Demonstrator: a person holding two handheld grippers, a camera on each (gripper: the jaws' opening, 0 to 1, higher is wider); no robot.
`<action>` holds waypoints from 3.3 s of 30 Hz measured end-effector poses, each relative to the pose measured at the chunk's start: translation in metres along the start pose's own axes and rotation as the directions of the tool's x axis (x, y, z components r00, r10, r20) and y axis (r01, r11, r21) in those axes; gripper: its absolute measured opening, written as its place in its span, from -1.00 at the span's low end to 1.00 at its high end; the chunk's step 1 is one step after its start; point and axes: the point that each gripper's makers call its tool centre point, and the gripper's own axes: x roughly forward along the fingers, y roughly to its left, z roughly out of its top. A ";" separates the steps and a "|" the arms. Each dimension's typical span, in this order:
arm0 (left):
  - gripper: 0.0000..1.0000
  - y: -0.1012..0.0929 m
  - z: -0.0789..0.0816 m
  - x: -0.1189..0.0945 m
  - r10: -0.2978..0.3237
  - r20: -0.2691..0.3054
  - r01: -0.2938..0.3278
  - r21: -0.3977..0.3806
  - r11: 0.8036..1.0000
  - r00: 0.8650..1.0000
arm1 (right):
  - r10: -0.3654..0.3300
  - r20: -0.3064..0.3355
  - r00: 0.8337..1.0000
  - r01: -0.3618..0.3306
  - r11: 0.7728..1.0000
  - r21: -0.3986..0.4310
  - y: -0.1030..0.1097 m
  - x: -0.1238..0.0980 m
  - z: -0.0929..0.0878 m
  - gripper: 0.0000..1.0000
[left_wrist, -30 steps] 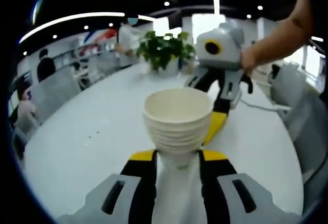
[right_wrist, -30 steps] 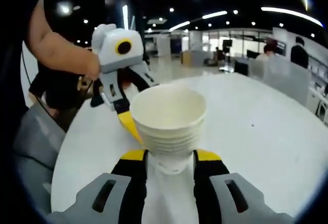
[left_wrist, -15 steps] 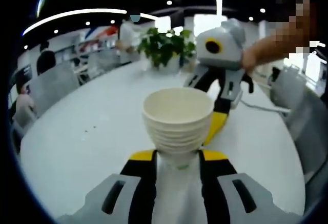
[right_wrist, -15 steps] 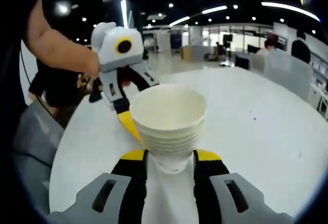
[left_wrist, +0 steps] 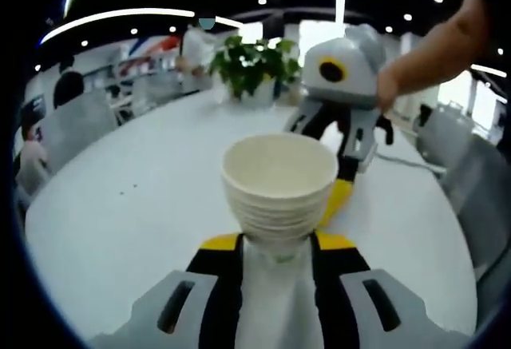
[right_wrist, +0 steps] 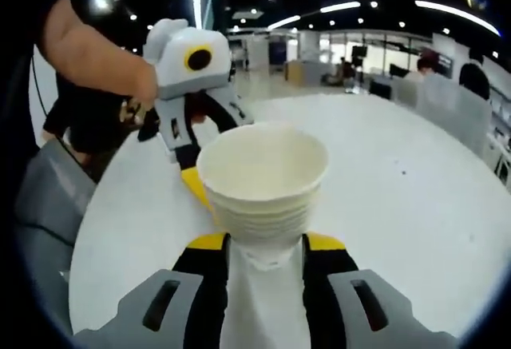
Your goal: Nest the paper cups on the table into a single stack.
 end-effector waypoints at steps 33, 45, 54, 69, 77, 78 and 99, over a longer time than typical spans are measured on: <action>0.97 0.046 0.027 -0.088 0.360 0.135 -0.339 -0.156 0.928 0.923 | -0.241 0.110 0.964 0.230 0.968 0.105 -0.028 -0.077 0.033 1.00; 0.97 0.014 0.024 -0.121 0.391 0.154 -0.367 -0.163 0.916 0.907 | -0.299 0.143 0.943 0.284 0.952 0.118 0.001 -0.106 0.037 1.00; 0.97 -0.004 0.021 -0.139 0.419 0.157 -0.390 -0.186 0.902 0.894 | -0.334 0.147 0.931 0.314 0.938 0.146 0.019 -0.125 0.029 1.00; 0.97 -0.039 0.010 -0.171 0.480 0.171 -0.438 -0.234 0.868 0.860 | -0.410 0.198 0.890 0.378 0.908 0.181 0.043 -0.163 0.025 1.00; 0.97 -0.063 0.002 -0.188 0.500 0.169 -0.453 -0.253 0.855 0.849 | -0.430 0.211 0.878 0.398 0.900 0.179 0.058 -0.185 0.017 1.00; 0.97 -0.066 0.000 -0.189 0.501 0.167 -0.454 -0.252 0.854 0.849 | -0.433 0.212 0.876 0.398 0.898 0.189 0.060 -0.187 0.016 1.00; 0.97 -0.122 -0.038 -0.205 0.513 0.129 -0.465 -0.283 0.839 0.848 | -0.468 0.233 0.852 0.414 0.876 0.247 0.116 -0.209 -0.026 1.00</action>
